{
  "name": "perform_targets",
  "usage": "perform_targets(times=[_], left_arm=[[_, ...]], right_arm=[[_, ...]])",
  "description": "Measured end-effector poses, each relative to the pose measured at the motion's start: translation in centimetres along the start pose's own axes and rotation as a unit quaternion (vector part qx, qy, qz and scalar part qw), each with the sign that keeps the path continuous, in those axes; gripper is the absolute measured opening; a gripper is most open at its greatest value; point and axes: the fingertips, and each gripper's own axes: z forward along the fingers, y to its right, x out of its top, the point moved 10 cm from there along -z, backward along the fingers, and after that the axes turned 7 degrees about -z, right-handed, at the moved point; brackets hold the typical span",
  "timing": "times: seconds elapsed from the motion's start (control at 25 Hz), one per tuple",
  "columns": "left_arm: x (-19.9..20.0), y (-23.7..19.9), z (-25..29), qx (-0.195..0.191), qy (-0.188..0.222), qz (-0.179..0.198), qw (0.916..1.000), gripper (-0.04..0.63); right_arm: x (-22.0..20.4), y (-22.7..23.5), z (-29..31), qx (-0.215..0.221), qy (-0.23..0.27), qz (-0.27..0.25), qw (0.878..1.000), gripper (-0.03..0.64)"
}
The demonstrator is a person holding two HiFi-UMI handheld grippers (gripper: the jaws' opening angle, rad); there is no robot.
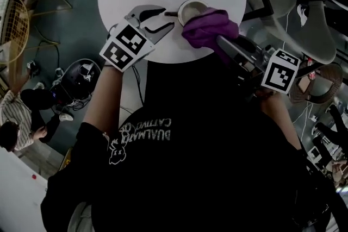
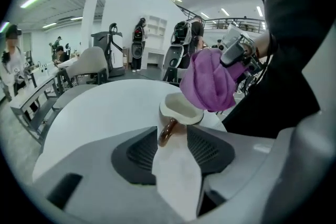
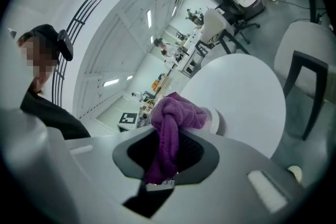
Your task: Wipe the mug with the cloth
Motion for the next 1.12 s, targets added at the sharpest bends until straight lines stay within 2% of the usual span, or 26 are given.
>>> perform_targets(times=[0.16, 0.28, 0.4, 0.72, 0.96, 1.12], left_arm=[[-0.3, 0.1, 0.8, -0.004, -0.011, 0.026, 0.9996, 0.161], [-0.3, -0.1, 1.2, -0.005, -0.012, 0.038, 0.9992, 0.149], [0.0, -0.2, 1.6, 0.002, -0.024, 0.064, 0.9977, 0.136], [-0.5, -0.8, 2.4, 0.002, -0.043, 0.084, 0.9955, 0.112], [-0.5, -1.1, 2.7, -0.003, -0.051, 0.101, 0.9936, 0.074], [-0.6, -1.0, 2.6, -0.005, -0.049, 0.116, 0.992, 0.069]], right_arm=[[-1.6, -0.8, 3.1, 0.035, -0.082, -0.021, 0.996, 0.074], [-2.4, -0.9, 5.4, 0.057, -0.13, -0.019, 0.99, 0.074], [-2.3, -0.5, 7.1, 0.045, -0.162, -0.027, 0.985, 0.074], [-2.8, 0.1, 10.2, 0.003, -0.177, -0.015, 0.984, 0.074], [-3.5, 1.0, 10.3, 0.01, -0.167, 0.027, 0.986, 0.074], [-3.5, 1.3, 10.4, 0.009, -0.163, 0.029, 0.986, 0.074]])
